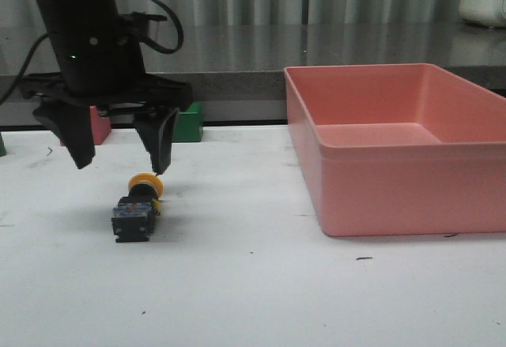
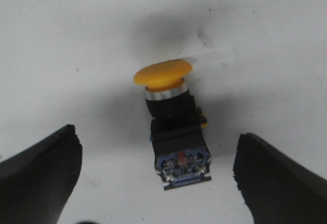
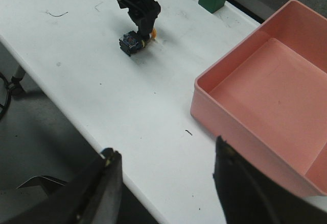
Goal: Place and stand button with both arms
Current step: 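Lower the left gripper over the lying button and close on it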
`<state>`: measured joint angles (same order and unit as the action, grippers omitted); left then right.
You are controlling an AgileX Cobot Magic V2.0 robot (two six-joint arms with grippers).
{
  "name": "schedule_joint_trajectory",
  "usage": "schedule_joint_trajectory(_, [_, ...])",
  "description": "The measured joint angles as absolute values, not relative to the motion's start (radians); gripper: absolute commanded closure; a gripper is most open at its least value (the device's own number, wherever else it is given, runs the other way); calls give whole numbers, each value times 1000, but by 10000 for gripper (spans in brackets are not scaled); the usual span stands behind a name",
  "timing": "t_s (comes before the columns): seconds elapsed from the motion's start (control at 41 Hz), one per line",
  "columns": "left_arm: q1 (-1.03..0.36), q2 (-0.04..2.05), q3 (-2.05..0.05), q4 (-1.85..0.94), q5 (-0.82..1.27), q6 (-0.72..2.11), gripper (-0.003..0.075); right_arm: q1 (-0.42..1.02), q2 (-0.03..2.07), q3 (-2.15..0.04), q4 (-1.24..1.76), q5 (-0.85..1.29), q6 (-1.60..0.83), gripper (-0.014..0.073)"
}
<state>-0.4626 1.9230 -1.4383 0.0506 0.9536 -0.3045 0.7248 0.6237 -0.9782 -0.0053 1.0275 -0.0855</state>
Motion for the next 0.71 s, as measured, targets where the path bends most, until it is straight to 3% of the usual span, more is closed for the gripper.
schedule_joint_trajectory(0.707, [-463,2046,-1464,51,844,-428,136,725,624,-978,-5,1027,-85,170])
